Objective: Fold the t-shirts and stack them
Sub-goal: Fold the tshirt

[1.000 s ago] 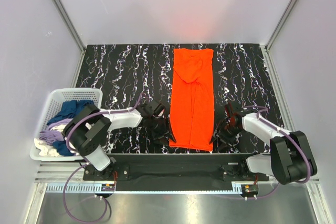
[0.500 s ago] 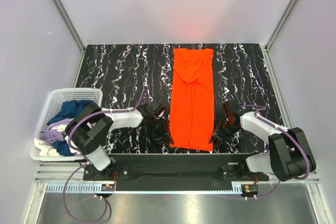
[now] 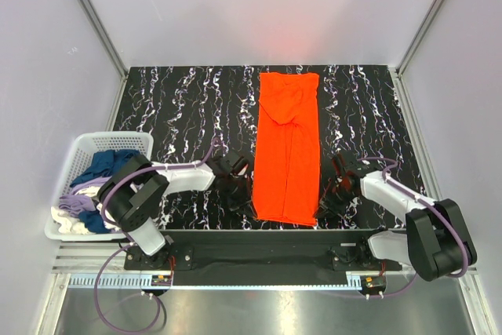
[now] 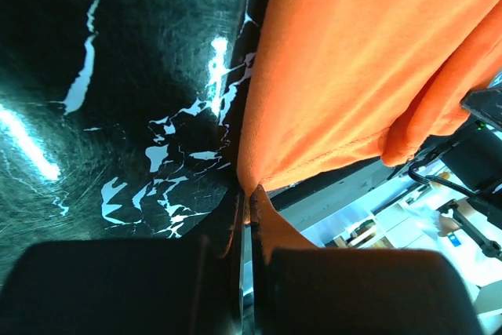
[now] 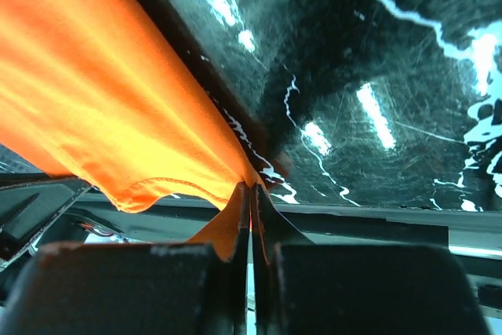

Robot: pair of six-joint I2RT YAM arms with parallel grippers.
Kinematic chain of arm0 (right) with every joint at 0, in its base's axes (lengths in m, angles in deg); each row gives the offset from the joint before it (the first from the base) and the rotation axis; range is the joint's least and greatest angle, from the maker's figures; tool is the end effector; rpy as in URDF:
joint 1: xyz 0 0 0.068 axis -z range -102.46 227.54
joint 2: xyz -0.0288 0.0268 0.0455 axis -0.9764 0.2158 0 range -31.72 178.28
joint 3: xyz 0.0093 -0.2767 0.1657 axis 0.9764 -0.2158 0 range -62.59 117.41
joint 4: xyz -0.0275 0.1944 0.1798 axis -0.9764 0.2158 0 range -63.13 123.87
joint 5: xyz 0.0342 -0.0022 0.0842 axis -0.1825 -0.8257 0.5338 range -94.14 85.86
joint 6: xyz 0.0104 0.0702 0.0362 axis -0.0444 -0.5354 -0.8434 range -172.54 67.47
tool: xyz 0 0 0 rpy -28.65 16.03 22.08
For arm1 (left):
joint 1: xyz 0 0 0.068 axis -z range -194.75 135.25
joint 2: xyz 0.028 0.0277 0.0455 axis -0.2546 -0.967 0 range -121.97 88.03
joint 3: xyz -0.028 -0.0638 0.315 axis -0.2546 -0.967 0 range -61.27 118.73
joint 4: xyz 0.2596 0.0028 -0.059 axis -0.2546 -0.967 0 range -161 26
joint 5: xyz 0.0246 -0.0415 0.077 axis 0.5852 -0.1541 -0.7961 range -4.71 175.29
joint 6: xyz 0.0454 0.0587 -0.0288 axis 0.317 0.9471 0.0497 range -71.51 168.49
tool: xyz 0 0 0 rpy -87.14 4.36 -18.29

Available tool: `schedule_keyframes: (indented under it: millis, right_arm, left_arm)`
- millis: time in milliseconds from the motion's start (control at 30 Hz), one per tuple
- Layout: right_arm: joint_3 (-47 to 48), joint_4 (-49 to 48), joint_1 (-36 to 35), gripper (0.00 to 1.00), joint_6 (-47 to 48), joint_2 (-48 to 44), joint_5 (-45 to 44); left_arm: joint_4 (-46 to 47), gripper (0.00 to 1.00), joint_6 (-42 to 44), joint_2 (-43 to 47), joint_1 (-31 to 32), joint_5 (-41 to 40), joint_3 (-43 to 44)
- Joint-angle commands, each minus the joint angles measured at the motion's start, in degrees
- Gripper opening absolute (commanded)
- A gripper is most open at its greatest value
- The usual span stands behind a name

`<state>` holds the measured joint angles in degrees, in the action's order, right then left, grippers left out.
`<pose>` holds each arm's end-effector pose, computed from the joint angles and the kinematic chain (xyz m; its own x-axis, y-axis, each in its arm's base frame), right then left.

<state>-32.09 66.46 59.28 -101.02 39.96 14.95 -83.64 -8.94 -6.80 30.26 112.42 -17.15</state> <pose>0.1551 0.0749 0.1562 -0.8803 0.4547 0.1353 0.4726 0.8155 0.3341 0.1878 -0.2320 0.1449 -0.9802 -0.0802 0.1809 -0.1639 0.8416 -0.5147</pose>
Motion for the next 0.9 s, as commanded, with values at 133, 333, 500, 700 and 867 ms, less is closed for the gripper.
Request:
schedule_keyframes:
  millis: [133, 333, 500, 700, 867]
  right_arm:
    - [-1.8, 1.6, -2.7, 0.0, -2.0, -2.8, 0.9]
    - [2.0, 3.2, -3.2, 0.0, -2.0, -5.3, -0.8]
    - [12.0, 5.5, 1.1, 0.0, 4.8, 2.4, -3.1]
    - [25.3, 6.5, 9.2, 0.0, 11.7, 12.6, -1.3]
    - [35.9, 6.9, 11.7, 0.0, 15.4, 21.0, 0.0]
  left_arm:
    - [-3.4, 0.0, 2.3, 1.0, 2.0, -7.1, -2.2]
    - [-8.2, 0.0, 4.8, 4.4, 2.7, -10.5, 2.6]
    - [-18.0, 0.0, 9.4, 2.0, 1.3, -14.5, 14.7]
    - [-23.5, 0.0, 16.4, -7.1, -5.8, -13.7, 31.4]
    - [-28.3, 0.0, 21.5, -17.7, -10.8, -12.1, 48.2]
